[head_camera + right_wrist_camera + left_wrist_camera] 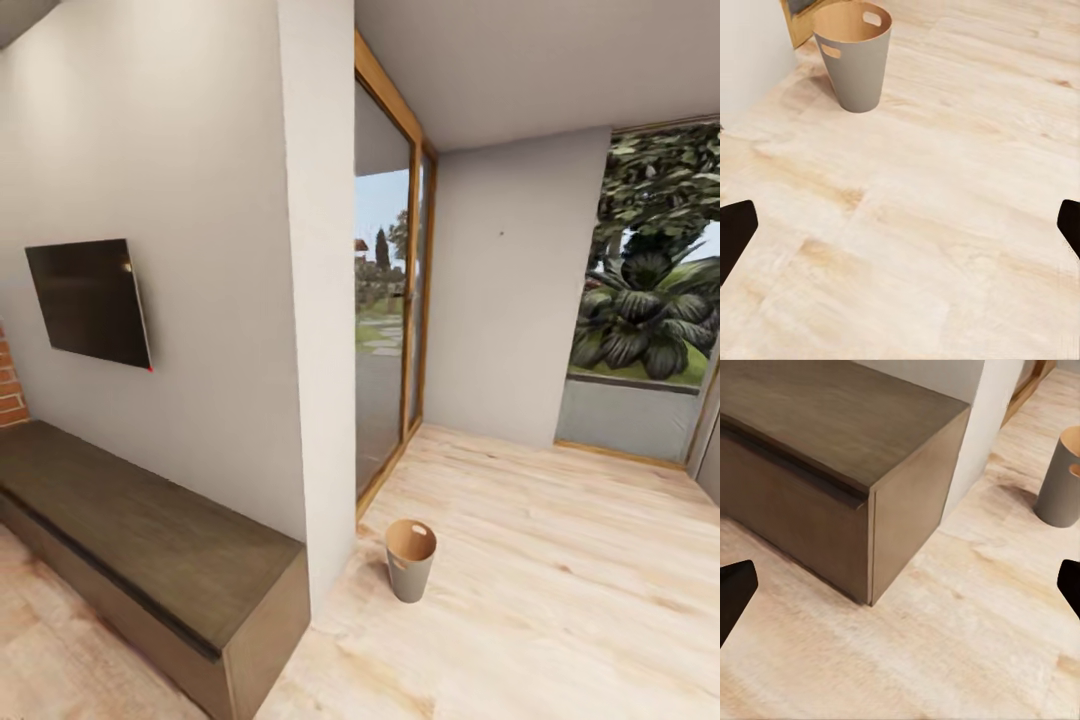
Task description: Put the three can of soda from the living room inside the tash can in the kitchen.
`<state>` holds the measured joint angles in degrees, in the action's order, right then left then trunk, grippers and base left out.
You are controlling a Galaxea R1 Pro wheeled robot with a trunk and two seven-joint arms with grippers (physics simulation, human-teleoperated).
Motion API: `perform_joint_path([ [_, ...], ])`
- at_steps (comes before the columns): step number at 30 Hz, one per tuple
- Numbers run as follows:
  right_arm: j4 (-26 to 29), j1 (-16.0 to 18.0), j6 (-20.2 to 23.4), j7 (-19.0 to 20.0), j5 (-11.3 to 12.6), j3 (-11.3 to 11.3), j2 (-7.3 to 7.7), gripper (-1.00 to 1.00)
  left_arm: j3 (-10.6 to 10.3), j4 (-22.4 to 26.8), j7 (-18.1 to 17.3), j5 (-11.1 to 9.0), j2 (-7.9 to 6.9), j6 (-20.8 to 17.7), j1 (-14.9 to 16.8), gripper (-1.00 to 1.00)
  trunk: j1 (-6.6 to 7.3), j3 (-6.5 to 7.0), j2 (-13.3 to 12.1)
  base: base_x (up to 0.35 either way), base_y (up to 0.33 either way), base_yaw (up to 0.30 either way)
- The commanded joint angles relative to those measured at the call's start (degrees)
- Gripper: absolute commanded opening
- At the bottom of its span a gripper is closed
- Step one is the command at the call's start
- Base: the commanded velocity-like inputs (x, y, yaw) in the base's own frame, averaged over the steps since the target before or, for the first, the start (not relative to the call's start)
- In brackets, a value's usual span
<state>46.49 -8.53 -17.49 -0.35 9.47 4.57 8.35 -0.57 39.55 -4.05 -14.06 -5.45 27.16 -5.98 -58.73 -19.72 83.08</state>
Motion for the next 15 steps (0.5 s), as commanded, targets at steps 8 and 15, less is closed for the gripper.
perform_joint_path([
  [8, 0.0, 0.0, 0.0, 0.0, 0.02, 0.0, 0.0, 1.0, -0.02, 0.0, 0.01, 0.0, 0.0, 0.0, 0.0, 1.0, 0.0, 0.16, 0.0, 0.169, -0.284, 0.05],
  [15, 0.0, 0.0, 0.0, 0.0, 0.0, 0.0, 0.0, 1.0, -0.04, 0.0, 0.02, 0.0, 0.0, 0.0, 0.0, 1.0, 0.0, 0.19, 0.0, 0.151, -0.294, 0.007],
])
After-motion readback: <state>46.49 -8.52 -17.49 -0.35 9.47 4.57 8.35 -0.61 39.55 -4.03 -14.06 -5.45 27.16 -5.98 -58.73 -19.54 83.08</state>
